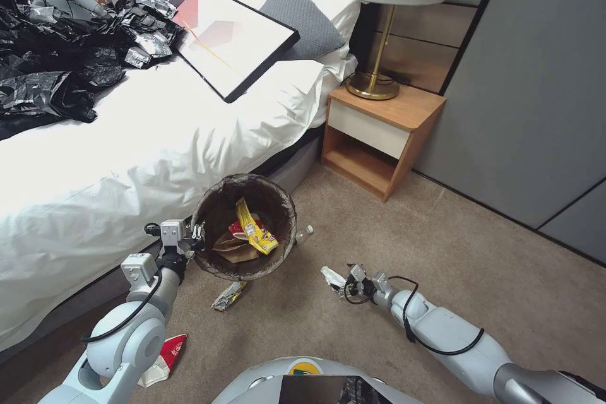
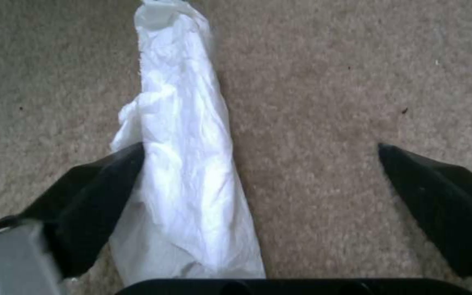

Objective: Pick up the trash bin, then pick up the garbage from the floor and place it into the trash bin.

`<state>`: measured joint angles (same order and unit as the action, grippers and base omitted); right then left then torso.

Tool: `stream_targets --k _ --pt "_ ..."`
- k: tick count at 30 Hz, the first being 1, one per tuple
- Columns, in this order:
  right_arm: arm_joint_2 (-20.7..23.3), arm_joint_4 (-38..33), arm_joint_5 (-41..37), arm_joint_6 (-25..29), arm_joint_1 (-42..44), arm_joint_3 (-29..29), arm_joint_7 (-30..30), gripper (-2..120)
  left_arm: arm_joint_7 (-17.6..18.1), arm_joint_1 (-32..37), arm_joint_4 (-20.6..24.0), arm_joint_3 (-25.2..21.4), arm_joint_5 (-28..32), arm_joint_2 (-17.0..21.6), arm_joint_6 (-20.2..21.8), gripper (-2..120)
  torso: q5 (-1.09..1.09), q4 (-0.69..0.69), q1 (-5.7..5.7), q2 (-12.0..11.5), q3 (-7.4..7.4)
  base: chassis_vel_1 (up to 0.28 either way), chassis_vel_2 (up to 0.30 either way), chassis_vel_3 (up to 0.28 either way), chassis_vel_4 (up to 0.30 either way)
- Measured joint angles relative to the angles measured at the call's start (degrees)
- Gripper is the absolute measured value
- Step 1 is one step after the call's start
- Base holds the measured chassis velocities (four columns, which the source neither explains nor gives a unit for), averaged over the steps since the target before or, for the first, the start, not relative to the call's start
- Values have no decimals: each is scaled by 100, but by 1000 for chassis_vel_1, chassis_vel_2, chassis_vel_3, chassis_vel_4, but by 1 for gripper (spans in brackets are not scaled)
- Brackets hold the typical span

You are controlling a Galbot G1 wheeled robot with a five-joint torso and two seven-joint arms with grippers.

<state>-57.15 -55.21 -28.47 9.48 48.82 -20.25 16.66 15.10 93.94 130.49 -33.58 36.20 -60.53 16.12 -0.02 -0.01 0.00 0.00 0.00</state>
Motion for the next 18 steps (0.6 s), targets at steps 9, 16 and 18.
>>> stream_targets --k 9,16,18 --pt "-3 -114 29 65 63 7 -4 61 10 -21 -4 9 10 9 0 4 1 1 0 0 0 0 0 0 0" --pt "-50 -117 28 76 117 18 2 37 18 -5 15 -14 39 39 0 4 1 0 0 0 0 0 0 0 0" --pt "-54 -137 28 77 136 24 -2 32 18 3 23 -20 42 44 0 4 2 1 0 0 0 0 0 0 0"
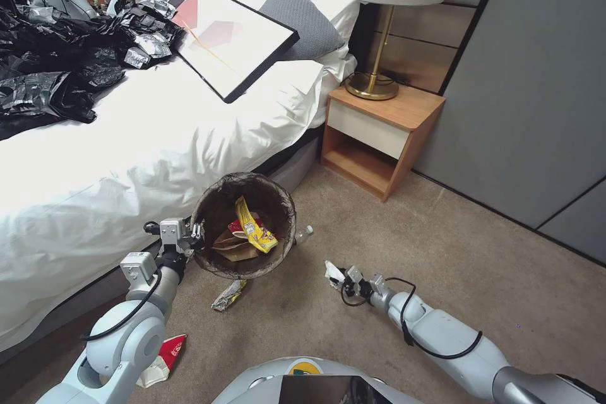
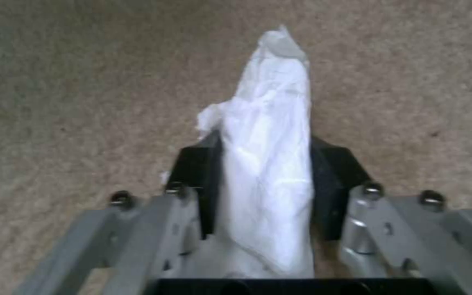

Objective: Pick up the trash bin, then pick up the garbage from the floor and place it into the trash bin.

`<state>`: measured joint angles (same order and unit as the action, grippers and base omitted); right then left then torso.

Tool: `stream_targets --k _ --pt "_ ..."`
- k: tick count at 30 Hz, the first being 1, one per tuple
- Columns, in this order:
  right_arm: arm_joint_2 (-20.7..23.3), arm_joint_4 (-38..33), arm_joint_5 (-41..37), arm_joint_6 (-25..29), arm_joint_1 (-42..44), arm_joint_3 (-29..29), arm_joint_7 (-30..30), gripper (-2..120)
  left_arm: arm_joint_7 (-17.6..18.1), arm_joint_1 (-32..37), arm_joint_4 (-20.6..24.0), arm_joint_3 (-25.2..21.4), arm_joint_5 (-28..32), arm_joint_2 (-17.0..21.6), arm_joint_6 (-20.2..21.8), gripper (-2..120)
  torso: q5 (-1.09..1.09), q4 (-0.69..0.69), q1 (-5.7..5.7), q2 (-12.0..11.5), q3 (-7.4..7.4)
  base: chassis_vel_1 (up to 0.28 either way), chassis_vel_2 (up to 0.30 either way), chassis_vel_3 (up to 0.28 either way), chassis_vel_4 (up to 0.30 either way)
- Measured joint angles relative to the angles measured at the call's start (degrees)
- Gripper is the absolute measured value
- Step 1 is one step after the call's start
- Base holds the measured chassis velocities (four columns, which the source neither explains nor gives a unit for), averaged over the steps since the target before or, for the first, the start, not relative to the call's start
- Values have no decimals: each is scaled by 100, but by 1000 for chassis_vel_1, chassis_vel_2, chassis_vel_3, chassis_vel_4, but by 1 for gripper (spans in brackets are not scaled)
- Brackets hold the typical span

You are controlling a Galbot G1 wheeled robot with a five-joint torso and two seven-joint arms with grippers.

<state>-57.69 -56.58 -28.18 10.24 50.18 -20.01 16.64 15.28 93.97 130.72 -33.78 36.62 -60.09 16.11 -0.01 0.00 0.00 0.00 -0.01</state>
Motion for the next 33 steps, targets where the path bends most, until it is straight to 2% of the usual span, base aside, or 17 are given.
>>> stream_targets --k 4,5,8,14,20,29,32,33 --pt "15 -109 -9 -11 72 8 -10 13 5 1 13 -9 7 7 0 4 2 1 0 0 0 0 0 0 0" --pt "15 -109 -9 -11 72 8 -10 13 5 1 13 -9 7 7 0 4 2 1 0 0 0 0 0 0 0" --pt "24 -142 -10 -14 91 17 -15 0 8 -7 17 -9 11 8 -2 4 4 1 0 0 1 0 0 0 0" --pt "67 -240 -24 -25 104 48 -71 0 12 -7 29 -11 28 17 -2 4 3 0 0 0 1 0 0 0 0" --pt "217 -655 -127 -62 139 135 -203 0 26 -55 30 0 38 25 -1 4 2 -1 0 0 1 0 0 0 0" --pt "559 -1921 -453 -152 181 738 -590 0 29 -45 17 23 46 61 6 4 1 0 0 0 1 0 0 0 0" --pt "721 -2605 -603 -124 41 1132 -906 0 35 -74 4 52 46 68 21 4 1 1 0 0 1 0 0 0 0" --pt "721 -2605 -603 -124 41 1132 -906 0 35 -74 4 52 46 68 21 4 1 1 0 0 1 0 0 0 0"
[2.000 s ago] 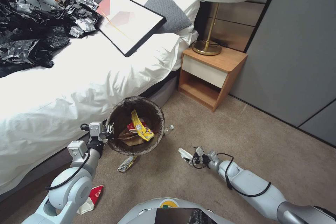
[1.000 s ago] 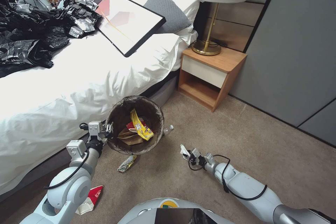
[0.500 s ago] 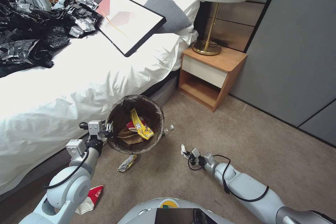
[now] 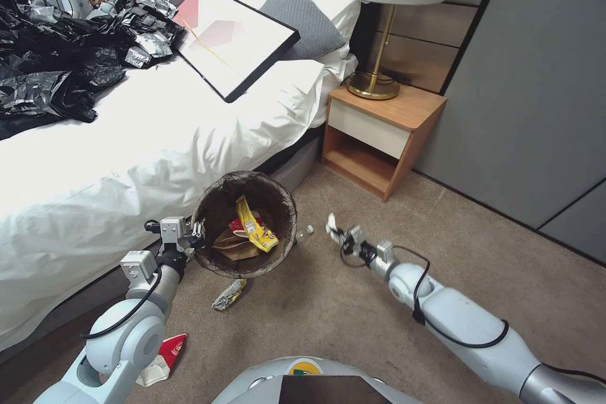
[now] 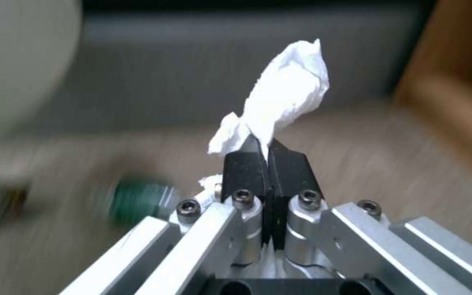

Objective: Pick up the trash bin, then pick up the garbage from the floor and place it into the trash bin.

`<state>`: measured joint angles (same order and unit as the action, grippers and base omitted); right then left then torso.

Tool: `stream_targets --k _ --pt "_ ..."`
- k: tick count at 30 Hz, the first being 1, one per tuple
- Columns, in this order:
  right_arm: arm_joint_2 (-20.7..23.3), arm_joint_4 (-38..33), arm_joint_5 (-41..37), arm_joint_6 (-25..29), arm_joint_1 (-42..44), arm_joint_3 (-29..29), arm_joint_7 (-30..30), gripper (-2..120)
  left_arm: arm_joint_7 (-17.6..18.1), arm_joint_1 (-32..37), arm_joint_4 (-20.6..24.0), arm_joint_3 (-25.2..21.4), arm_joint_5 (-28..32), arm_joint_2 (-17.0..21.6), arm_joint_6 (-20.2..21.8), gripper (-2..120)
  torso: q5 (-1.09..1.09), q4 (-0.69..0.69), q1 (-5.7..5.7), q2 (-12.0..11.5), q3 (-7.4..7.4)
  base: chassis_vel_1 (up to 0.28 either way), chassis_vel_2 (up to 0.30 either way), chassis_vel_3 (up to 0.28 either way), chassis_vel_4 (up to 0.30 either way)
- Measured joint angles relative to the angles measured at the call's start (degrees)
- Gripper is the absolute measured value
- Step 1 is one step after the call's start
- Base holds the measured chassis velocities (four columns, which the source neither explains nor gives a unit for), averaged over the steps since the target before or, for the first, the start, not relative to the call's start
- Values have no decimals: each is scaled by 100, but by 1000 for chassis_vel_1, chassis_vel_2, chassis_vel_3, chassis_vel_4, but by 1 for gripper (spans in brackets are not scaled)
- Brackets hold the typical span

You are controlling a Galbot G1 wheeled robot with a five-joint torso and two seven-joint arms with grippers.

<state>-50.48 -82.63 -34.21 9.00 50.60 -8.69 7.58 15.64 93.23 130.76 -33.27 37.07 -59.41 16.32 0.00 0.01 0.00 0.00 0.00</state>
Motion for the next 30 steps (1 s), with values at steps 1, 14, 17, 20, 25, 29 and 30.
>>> stream_targets --k 1,14,17,20,25,29,30 --pt "22 -116 -33 0 -29 80 -58 0 1 -3 -1 5 0 2 5 4 0 -1 0 0 0 0 0 0 0" --pt "223 -2382 -890 -387 -708 987 -930 0 5 153 100 139 -18 65 55 4 -1 -1 0 0 0 0 0 0 0" --pt "266 -2721 -1067 -437 -849 1044 -1018 0 2 210 120 166 -50 66 55 4 -1 -1 0 0 0 0 0 0 0" --pt "328 -3064 -1236 -463 -946 1050 -1079 0 -1 250 137 197 -67 64 57 4 0 -1 0 0 0 0 0 0 0" --pt "510 -3959 -1541 -522 -1064 918 -1169 0 -5 288 175 283 -107 70 82 4 0 -1 0 0 -1 0 0 0 0" --pt "671 -4507 -1650 -596 -1047 723 -1174 0 2 275 182 324 -127 76 104 4 -1 -1 0 0 -1 0 0 0 0" --pt "671 -4507 -1650 -596 -1047 723 -1174 0 2 275 182 324 -127 76 104 4 -1 -1 0 0 -1 0 0 0 0"
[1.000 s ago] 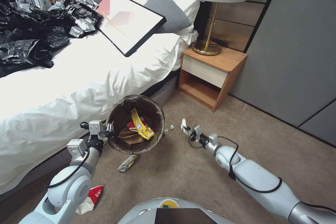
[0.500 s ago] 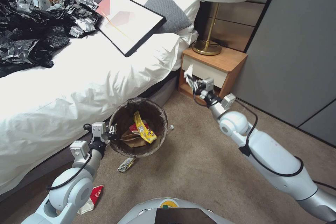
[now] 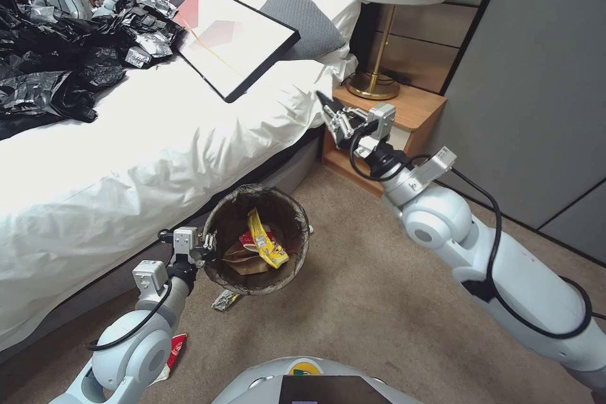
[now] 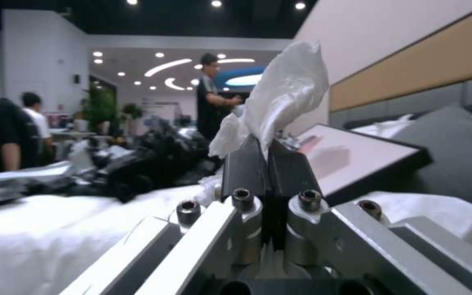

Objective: Pick up the trash bin, then pick up the garbage from the floor and place it into the trash bin.

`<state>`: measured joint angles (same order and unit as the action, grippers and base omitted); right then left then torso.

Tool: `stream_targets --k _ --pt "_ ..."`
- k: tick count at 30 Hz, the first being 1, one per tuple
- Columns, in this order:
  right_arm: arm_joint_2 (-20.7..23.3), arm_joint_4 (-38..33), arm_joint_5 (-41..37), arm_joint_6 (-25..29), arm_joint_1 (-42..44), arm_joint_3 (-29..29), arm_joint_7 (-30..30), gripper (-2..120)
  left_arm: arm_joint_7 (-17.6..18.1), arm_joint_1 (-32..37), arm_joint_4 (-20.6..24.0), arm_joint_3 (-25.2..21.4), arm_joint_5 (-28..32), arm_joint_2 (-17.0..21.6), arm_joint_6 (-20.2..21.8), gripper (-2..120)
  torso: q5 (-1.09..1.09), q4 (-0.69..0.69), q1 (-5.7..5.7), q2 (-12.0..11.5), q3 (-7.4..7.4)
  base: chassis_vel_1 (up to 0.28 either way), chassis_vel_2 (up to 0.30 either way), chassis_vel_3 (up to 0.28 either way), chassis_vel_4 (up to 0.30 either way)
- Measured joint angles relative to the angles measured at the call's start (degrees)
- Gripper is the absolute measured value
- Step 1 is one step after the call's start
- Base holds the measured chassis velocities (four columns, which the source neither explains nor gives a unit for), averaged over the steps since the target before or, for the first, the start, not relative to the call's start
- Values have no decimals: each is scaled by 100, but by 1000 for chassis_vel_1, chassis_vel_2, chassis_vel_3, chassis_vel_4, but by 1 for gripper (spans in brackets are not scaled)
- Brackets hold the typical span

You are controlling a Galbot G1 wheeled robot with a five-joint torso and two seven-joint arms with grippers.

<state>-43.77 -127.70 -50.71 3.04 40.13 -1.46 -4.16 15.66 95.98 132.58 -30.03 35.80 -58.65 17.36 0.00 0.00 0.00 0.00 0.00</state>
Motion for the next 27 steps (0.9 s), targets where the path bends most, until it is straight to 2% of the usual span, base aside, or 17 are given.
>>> stream_targets --k 3,13,27 --pt "269 -323 -58 -40 88 -225 52 0 5 -20 2 6 -3 7 5 4 0 -1 0 0 0 0 0 0 0" --pt "892 -538 130 38 16 -1109 241 0 22 -222 -82 130 17 29 19 4 0 0 0 0 0 0 0 0 0" --pt "1129 -498 610 73 224 -1773 387 0 42 -343 -142 179 57 31 37 4 0 0 0 0 0 0 0 0 0"
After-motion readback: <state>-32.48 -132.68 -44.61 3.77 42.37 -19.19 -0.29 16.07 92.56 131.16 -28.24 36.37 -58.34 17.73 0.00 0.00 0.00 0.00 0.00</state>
